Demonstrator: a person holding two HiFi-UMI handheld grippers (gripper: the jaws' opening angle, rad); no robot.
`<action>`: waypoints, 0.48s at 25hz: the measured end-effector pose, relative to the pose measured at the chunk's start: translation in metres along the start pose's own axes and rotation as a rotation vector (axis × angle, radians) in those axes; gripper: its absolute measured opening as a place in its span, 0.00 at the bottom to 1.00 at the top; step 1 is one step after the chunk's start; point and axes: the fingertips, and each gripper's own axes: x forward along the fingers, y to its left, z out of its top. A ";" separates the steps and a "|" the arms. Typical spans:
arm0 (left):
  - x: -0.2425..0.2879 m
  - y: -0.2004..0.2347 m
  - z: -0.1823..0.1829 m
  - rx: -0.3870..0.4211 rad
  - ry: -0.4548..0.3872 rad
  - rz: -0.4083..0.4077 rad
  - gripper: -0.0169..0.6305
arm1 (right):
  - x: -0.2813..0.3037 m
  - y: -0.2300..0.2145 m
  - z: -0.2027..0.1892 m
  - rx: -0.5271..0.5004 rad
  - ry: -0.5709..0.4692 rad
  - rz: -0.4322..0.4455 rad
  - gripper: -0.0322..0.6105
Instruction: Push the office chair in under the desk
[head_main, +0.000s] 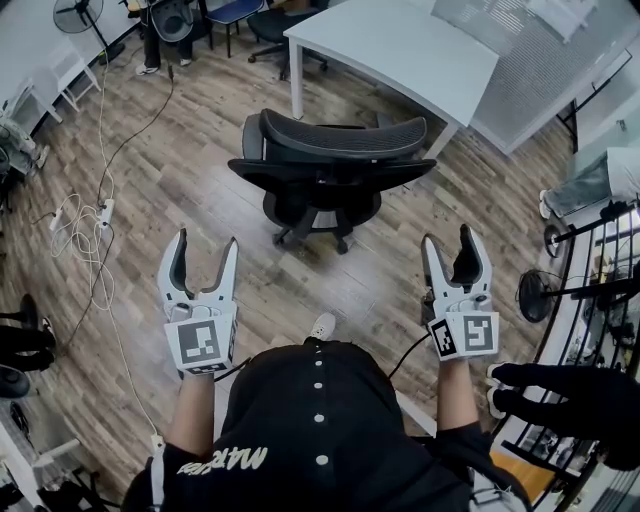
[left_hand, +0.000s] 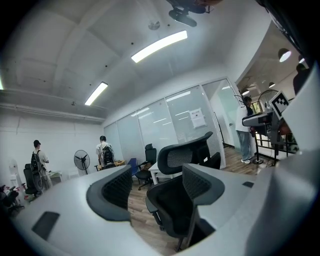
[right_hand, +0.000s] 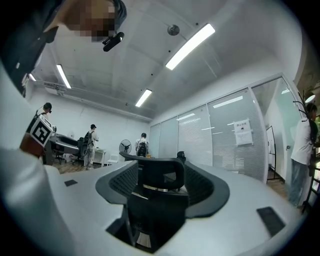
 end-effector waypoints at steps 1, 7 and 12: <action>0.001 0.000 -0.001 0.003 0.004 -0.001 0.52 | 0.002 0.000 -0.002 -0.009 0.008 0.003 0.50; 0.014 -0.004 -0.003 0.017 0.019 -0.008 0.53 | 0.014 -0.009 -0.009 -0.018 0.029 0.007 0.50; 0.027 -0.013 -0.007 0.047 0.039 -0.014 0.53 | 0.025 -0.020 -0.018 -0.034 0.048 0.025 0.50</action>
